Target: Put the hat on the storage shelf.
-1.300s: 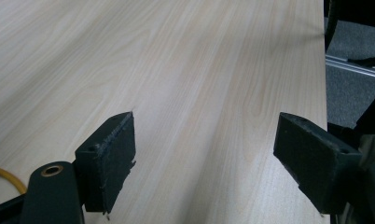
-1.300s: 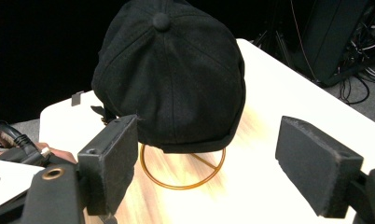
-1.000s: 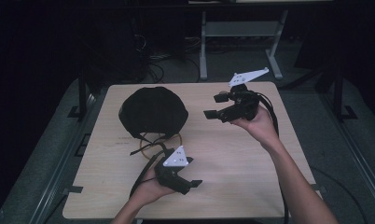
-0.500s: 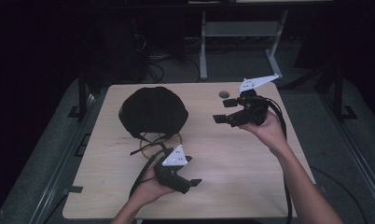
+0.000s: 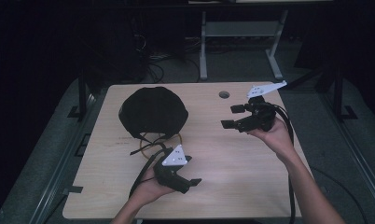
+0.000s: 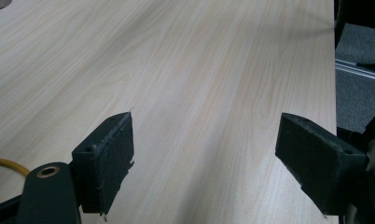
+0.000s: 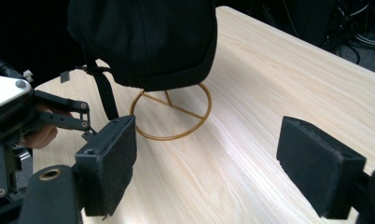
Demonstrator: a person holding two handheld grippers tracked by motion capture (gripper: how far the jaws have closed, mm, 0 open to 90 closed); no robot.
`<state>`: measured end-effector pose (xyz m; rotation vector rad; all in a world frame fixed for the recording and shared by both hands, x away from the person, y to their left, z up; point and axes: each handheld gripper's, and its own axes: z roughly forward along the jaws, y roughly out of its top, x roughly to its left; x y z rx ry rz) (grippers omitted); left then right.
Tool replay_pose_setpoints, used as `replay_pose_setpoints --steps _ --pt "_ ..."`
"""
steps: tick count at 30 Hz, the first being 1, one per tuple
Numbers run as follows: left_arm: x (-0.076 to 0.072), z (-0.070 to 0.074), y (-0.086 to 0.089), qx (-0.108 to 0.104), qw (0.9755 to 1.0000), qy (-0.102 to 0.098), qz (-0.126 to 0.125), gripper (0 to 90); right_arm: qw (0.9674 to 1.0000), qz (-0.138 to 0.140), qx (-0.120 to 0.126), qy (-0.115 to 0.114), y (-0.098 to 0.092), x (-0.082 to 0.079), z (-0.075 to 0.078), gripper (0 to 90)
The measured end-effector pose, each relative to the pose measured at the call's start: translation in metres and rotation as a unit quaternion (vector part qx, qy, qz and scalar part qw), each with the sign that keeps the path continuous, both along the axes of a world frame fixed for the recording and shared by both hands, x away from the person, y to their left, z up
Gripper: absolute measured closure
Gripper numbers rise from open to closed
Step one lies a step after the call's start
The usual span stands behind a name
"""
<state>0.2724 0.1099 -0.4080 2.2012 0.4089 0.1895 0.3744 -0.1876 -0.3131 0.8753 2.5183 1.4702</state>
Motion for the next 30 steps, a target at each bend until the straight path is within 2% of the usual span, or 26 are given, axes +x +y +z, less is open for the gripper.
replay_pose_setpoints --steps 8,11,20,30 --pt "0.000 -0.001 0.000 0.004 1.0000 0.001 0.000 19.1 1.0000 -0.008 0.000 0.005 -0.010 -0.002 -0.008 19.4" --pt "0.001 0.000 0.001 -0.002 1.0000 0.005 -0.004 19.1 0.9999 -0.011 0.003 0.009 -0.013 -0.003 -0.012 19.3" --pt "0.001 -0.001 0.001 0.007 1.0000 0.004 -0.005 19.1 0.9996 -0.015 0.004 0.022 -0.023 -0.006 -0.027 19.2" --pt "0.000 -0.002 0.001 0.006 0.9999 0.008 -0.004 19.1 0.9992 -0.017 0.001 0.036 -0.028 -0.008 -0.043 18.9"
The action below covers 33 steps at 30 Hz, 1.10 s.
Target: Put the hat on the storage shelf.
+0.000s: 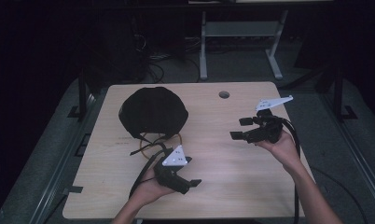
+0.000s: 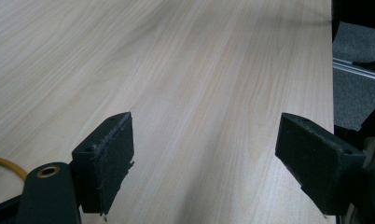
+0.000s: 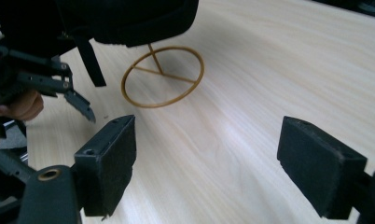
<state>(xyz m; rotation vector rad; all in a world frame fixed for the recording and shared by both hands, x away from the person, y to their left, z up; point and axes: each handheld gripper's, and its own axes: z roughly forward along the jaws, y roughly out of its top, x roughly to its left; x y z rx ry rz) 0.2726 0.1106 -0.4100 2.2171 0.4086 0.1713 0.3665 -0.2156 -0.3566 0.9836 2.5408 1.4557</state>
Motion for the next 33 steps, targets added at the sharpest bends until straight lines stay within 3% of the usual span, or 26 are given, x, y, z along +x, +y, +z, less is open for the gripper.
replay_pose_setpoints --steps 19,33 --pt "0.000 -0.003 -0.001 0.001 1.0000 0.005 0.000 19.1 0.9996 -0.007 -0.005 0.028 -0.019 -0.018 -0.034 18.6" --pt "0.000 -0.005 -0.002 0.008 1.0000 0.004 -0.001 18.5 0.9987 -0.024 0.000 0.044 -0.047 -0.037 -0.062 19.0"
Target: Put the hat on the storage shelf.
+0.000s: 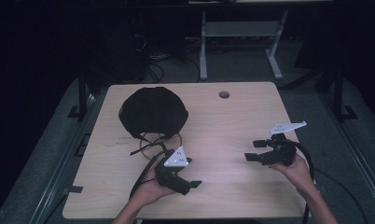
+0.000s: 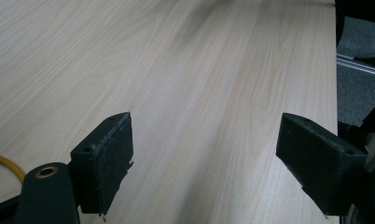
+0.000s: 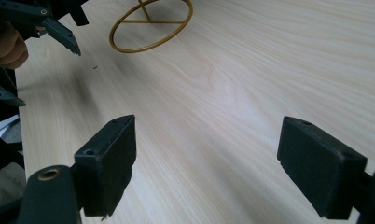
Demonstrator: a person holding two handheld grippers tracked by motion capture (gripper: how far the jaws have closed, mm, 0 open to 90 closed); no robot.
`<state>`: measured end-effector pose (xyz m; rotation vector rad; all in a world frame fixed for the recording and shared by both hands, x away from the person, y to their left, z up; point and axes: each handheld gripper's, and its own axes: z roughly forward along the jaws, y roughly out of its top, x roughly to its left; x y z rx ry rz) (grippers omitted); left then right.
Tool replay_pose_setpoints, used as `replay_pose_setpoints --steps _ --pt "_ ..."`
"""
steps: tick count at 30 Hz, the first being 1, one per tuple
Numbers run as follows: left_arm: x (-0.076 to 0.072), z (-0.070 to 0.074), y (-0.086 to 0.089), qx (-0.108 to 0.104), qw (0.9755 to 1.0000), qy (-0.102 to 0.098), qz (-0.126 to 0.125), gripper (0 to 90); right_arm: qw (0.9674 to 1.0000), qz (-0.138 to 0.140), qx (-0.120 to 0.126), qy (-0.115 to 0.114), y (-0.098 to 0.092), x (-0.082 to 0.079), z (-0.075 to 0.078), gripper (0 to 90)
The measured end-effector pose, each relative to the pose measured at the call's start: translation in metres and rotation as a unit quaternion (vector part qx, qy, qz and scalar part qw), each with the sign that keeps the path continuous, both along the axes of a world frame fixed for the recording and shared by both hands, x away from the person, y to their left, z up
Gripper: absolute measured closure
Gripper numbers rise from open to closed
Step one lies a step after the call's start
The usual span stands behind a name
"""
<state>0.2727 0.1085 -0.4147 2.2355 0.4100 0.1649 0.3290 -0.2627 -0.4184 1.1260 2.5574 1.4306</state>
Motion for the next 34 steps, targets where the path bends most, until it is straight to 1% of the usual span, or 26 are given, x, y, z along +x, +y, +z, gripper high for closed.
replay_pose_setpoints --steps 6,10,11,13,17,18,21,23,26,27,29,32,34 --pt "0.000 -0.002 -0.001 0.003 1.0000 0.000 0.000 18.5 1.0000 -0.006 0.004 0.004 -0.009 -0.007 -0.007 19.0" --pt "-0.001 -0.003 -0.001 0.000 1.0000 0.002 0.003 18.5 0.9998 -0.013 0.011 0.005 -0.018 -0.016 -0.013 19.6" --pt "-0.001 -0.003 -0.001 0.000 1.0000 0.003 0.003 18.5 0.9998 -0.013 0.011 0.005 -0.018 -0.016 -0.013 19.6" --pt "-0.001 -0.004 -0.001 0.001 1.0000 0.004 0.004 18.5 0.9998 -0.016 0.014 0.002 -0.023 -0.022 -0.018 19.8" --pt "-0.001 -0.004 0.000 0.000 1.0000 0.002 0.004 18.6 0.9997 -0.019 0.017 0.002 -0.028 -0.028 -0.021 19.8" --pt "-0.001 -0.004 0.000 0.002 1.0000 0.002 0.003 18.6 0.9996 -0.022 0.017 0.007 -0.031 -0.032 -0.023 19.7" --pt "-0.001 -0.004 -0.001 0.001 1.0000 0.004 0.003 18.7 0.9995 -0.025 0.017 0.004 -0.035 -0.037 -0.026 19.7" --pt "-0.001 -0.005 -0.001 -0.001 1.0000 0.008 0.003 18.7 0.9993 -0.032 0.020 0.007 -0.040 -0.043 -0.031 18.5" --pt "-0.001 -0.006 -0.001 -0.003 0.9999 0.010 0.004 18.6 0.9991 -0.035 0.023 0.011 -0.042 -0.047 -0.034 18.6" --pt "-0.001 -0.006 -0.001 -0.004 0.9999 0.010 0.005 18.7 0.9987 -0.042 0.023 0.016 -0.045 -0.053 -0.039 18.6" --pt "-0.001 -0.006 -0.002 -0.004 0.9999 0.011 0.006 18.7 0.9986 -0.046 0.021 0.015 -0.046 -0.055 -0.040 18.6" --pt "-0.001 -0.006 -0.002 -0.004 0.9999 0.011 0.004 18.7 0.9973 -0.060 0.042 0.011 -0.051 -0.065 -0.047 18.4" --pt "-0.001 -0.006 -0.003 -0.005 0.9999 0.009 0.002 18.7 0.9968 -0.068 0.043 0.003 -0.053 -0.073 -0.050 17.8"
